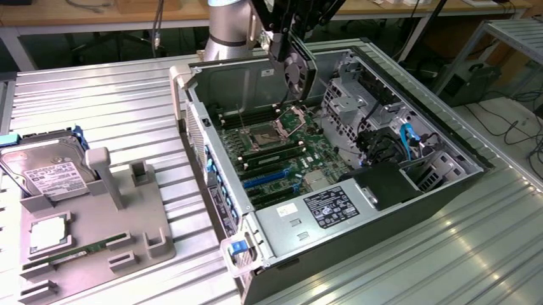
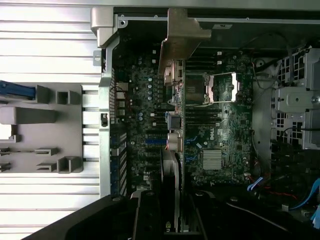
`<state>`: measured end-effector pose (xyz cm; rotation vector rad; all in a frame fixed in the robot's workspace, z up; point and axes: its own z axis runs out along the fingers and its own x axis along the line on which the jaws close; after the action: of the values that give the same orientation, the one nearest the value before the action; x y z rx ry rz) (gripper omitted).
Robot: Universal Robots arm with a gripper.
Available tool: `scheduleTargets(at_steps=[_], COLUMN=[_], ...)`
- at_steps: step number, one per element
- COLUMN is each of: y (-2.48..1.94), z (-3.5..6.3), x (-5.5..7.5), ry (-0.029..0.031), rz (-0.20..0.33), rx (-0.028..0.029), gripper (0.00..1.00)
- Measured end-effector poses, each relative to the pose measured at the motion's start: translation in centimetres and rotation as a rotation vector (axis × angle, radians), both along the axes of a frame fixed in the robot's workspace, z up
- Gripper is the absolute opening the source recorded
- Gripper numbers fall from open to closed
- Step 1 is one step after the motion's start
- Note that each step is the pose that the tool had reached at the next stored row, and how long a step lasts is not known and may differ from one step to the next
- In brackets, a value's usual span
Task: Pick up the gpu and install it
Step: 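Pick up the gpu and move the gpu toward the slot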
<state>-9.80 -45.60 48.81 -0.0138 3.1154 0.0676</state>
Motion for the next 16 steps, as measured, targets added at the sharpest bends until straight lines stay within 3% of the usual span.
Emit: scheduleTargets(at_steps=[16], y=[0.0], z=[0.0], x=[3.0], ry=[0.0], rz=[0.0], rx=[0.0], gripper=[0.27])
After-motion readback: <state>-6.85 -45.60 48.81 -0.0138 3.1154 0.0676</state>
